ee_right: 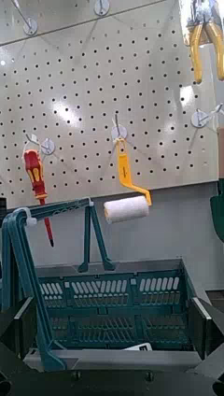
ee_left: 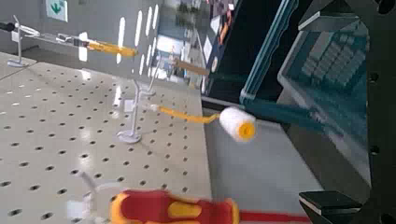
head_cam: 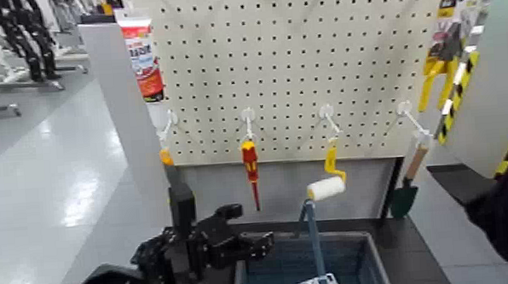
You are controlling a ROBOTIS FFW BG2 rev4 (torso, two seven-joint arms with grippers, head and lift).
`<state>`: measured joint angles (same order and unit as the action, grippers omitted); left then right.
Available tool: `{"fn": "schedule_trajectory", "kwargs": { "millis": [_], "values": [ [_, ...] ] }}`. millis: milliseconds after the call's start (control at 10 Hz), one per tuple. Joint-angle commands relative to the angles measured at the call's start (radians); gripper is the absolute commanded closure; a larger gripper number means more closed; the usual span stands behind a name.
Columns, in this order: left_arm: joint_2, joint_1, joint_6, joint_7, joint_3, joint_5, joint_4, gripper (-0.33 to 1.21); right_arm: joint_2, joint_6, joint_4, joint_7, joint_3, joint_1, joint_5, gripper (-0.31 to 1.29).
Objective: Put the blue scissors into the crate.
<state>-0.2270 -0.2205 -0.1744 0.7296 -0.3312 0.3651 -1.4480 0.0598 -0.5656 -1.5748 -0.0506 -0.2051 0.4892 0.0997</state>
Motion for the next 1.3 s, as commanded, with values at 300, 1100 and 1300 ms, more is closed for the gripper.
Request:
{"fn": "schedule_trajectory", "kwargs": {
  "millis": [300, 1100, 1300],
  "values": [
    [0.006, 0.271, 0.136, -0.225, 0.144, -0.118, -0.163, 0.07, 0.002, 0.004, -0.007, -0.023, -0.002, 0.009, 0.0, 0.09],
    [0.155, 0.506, 0.319, -0.341, 0.311, -0.238, -0.177, 0.1, 0.012, 0.047, -0.04, -0.072, -0.005, 0.028, -0.009, 0.07],
    [0.152, 0.524, 0.408, -0.386, 0.307, -0.247, -0.173, 0.1, 0.015, 0.039, -0.039, -0.072, -0.007, 0.026, -0.009, 0.07]
  ]
}}
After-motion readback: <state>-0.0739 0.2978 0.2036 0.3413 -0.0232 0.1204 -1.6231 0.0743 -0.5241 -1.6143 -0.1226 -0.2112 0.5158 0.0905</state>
